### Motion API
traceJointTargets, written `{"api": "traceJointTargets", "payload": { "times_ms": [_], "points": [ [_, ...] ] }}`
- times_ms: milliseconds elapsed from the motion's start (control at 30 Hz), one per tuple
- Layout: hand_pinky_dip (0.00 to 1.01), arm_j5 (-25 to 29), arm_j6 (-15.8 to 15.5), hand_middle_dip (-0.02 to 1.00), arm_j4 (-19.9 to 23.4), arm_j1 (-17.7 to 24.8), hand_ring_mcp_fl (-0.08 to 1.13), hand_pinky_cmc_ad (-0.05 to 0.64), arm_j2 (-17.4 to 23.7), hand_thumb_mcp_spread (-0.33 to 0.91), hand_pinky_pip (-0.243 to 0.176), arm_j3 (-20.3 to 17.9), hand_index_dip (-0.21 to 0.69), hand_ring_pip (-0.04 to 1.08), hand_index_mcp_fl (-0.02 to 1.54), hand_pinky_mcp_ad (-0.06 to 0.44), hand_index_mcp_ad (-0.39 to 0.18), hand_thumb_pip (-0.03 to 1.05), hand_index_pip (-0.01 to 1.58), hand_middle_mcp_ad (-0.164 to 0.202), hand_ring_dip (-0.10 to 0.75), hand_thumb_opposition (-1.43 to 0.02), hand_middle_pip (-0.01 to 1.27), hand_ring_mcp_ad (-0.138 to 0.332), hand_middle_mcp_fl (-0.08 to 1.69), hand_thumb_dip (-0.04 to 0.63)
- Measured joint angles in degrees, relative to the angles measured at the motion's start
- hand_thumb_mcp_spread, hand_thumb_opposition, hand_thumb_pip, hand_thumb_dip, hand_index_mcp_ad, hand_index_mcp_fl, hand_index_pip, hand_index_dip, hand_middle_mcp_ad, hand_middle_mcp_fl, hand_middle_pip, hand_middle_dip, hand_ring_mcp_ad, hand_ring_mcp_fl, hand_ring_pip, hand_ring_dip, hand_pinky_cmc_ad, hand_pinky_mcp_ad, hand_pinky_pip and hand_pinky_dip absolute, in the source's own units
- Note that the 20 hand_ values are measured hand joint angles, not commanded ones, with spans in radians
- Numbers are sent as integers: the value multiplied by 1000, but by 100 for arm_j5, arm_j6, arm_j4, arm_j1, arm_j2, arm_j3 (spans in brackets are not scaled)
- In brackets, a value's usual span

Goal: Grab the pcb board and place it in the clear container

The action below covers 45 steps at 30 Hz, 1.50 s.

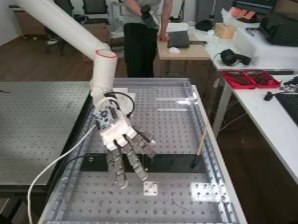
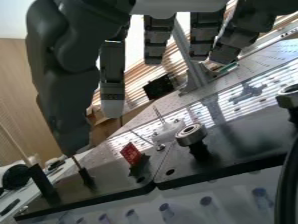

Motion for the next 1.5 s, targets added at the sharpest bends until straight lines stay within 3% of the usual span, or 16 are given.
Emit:
{"api": "traceJointTargets", "payload": {
  "times_ms": [133,600,1033,1233,1400,1500],
  "points": [
    [178,-117,370,126,-396,-48,9,295,-136,565,-79,183,393,91,73,152,-271,340,1311,-19,0,-766,129,183,2,194],
    [178,-164,387,126,-654,-124,9,295,-205,567,-75,308,379,86,105,148,-271,340,1311,-19,5,-766,129,180,0,197],
    [178,-120,1206,127,-1549,-120,9,295,-387,557,-75,516,377,87,134,140,-271,340,1314,-19,5,-766,126,180,0,197],
    [178,-116,1314,127,-1682,-119,9,291,-429,581,-75,535,377,87,134,136,-271,340,1311,-19,5,-766,126,180,0,194],
    [178,-109,1140,131,-1594,-121,9,291,-417,581,-75,498,377,87,138,134,-271,340,1311,-19,5,-766,127,180,0,197],
    [178,-121,1199,133,-1645,-123,9,291,-420,581,-75,499,377,84,138,134,-271,340,1314,-19,5,-766,127,180,0,208]
  ]
}}
